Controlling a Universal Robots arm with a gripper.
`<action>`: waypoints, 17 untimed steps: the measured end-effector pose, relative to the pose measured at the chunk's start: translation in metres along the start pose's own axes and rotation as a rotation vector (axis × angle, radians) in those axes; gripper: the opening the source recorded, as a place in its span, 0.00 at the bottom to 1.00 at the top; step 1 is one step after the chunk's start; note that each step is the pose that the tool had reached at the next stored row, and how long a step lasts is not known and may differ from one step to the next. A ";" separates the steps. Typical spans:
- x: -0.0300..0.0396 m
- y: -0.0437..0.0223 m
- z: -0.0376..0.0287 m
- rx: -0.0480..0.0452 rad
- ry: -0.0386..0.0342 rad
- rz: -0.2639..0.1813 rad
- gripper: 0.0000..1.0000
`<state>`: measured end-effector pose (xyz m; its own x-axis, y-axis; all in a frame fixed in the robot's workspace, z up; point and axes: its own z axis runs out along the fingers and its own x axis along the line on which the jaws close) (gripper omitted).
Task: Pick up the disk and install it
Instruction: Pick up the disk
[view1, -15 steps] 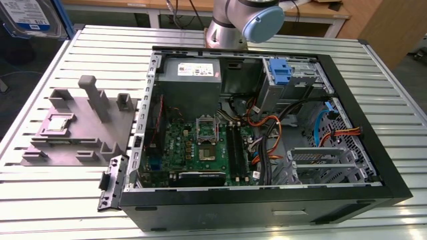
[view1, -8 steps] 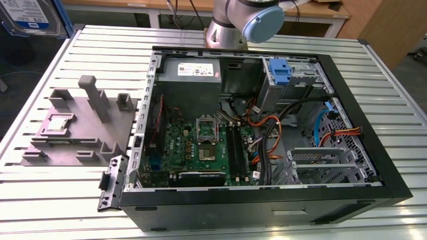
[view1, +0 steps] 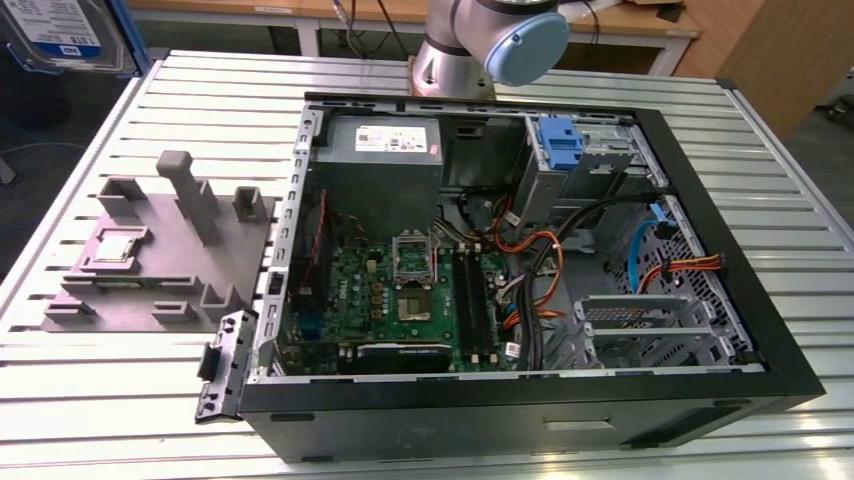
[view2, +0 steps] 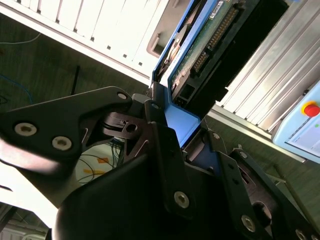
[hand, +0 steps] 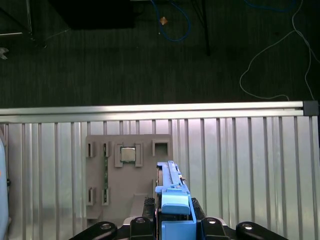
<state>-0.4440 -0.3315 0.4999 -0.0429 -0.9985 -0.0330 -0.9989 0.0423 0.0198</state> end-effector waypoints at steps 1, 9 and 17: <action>-0.0001 -0.0004 0.0000 -0.0001 0.0000 0.000 0.37; -0.0001 -0.0028 0.0003 -0.0001 0.0000 0.000 0.37; -0.0003 -0.0058 0.0003 -0.0001 0.0000 0.000 0.37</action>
<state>-0.4381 -0.3315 0.4995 -0.0429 -0.9985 -0.0329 -0.9989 0.0423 0.0198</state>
